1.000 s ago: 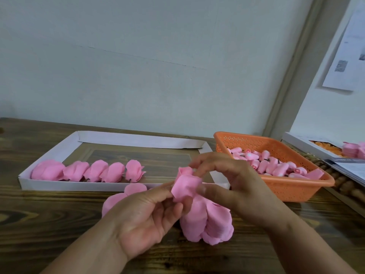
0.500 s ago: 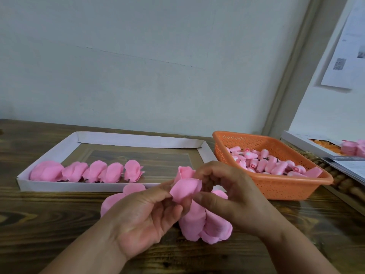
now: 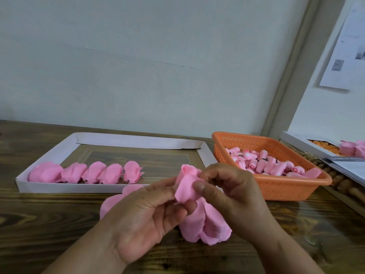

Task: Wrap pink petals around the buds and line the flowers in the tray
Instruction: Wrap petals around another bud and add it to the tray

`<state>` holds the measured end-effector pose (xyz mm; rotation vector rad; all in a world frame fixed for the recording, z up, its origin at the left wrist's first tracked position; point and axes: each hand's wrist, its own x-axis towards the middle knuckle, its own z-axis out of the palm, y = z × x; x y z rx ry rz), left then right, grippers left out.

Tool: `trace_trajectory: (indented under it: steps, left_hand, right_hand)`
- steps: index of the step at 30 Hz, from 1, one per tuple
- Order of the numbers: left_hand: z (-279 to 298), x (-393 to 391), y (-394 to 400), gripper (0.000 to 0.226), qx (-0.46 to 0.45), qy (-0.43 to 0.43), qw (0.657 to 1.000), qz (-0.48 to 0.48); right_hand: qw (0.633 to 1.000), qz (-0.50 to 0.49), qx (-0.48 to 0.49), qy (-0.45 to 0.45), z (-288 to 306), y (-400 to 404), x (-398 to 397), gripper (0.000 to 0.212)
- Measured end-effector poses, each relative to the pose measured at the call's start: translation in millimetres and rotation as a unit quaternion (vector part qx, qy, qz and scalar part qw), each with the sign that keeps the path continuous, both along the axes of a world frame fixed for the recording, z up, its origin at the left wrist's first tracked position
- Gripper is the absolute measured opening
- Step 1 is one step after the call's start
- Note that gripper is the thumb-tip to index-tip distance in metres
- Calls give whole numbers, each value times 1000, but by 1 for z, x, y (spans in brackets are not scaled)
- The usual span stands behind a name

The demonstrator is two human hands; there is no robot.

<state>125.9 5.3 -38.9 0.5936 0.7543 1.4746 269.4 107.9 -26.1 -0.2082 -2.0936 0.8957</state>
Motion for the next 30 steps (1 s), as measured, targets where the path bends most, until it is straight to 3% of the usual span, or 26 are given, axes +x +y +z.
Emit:
trace_trajectory:
  steps: [6, 12, 21, 27, 30]
  left_hand:
    - [3, 2, -1, 31, 19, -21, 1000, -8]
    - [6, 4, -5, 37, 39, -3, 999, 1]
    - [9, 8, -6, 28, 58, 23, 998, 27]
    - [8, 4, -4, 27, 64, 18, 998, 22]
    - [7, 2, -4, 32, 69, 19, 997, 18]
  right_hand:
    - [997, -47, -33, 56, -6, -7, -7, 10]
    - [992, -102, 26, 71, -3, -8, -8, 18]
    - [992, -116, 29, 28, 4, -11, -4, 8]
    - [988, -150, 11, 46, 5, -16, -10, 30]
    - [984, -172, 23, 47, 5, -17, -11, 28]
